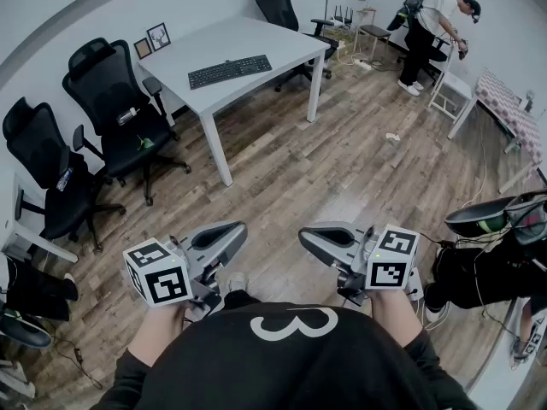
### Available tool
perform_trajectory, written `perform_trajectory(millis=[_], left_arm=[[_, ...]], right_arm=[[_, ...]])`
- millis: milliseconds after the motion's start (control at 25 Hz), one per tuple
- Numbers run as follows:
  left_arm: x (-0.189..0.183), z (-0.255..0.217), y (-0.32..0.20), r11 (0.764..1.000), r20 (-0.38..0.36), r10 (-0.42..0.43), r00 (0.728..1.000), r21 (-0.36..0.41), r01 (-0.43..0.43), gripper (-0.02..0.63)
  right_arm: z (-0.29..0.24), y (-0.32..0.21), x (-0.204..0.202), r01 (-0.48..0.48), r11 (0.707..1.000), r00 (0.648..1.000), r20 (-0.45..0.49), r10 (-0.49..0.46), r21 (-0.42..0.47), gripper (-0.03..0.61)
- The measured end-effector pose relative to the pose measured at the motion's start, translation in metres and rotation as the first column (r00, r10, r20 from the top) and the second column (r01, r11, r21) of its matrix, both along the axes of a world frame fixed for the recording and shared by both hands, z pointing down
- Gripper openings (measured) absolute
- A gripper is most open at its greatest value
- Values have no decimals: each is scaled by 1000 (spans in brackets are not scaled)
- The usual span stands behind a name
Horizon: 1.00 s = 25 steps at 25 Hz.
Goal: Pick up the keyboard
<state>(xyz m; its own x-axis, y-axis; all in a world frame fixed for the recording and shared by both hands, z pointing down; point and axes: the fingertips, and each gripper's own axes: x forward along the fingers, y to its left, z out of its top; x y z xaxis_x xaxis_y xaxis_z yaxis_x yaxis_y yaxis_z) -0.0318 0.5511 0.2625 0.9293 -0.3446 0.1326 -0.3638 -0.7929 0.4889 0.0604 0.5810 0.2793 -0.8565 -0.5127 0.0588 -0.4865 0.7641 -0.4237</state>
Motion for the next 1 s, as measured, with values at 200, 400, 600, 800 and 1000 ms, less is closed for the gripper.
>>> perform_trajectory(millis=[200,400,600,800,1000], left_arm=[[-4,1,2,1000,8,-14,1000,-18,14,15],[-9,6,1,999,11,-36,999,-34,36,15],[-9,8,-5,999,15,-35,999,-36,35,15],[-1,11,-11,999,14,-13,1000,-42,13,15],[4,20,-29,998,9,6,1000,-63,-6,15]], right_arm=[[-1,1,-2,3,1000,1000,-6,-3,-5,8],[3,-1,-2,0,1000,1000,6,0,-18,8],[7,-9,-1,-18,1000,1000,-7,17,-20,8],[14,-15,5,-38,999,999,-26,38,-31,9],[23,-30,6,-46,997,998,-38,43,-66,9]])
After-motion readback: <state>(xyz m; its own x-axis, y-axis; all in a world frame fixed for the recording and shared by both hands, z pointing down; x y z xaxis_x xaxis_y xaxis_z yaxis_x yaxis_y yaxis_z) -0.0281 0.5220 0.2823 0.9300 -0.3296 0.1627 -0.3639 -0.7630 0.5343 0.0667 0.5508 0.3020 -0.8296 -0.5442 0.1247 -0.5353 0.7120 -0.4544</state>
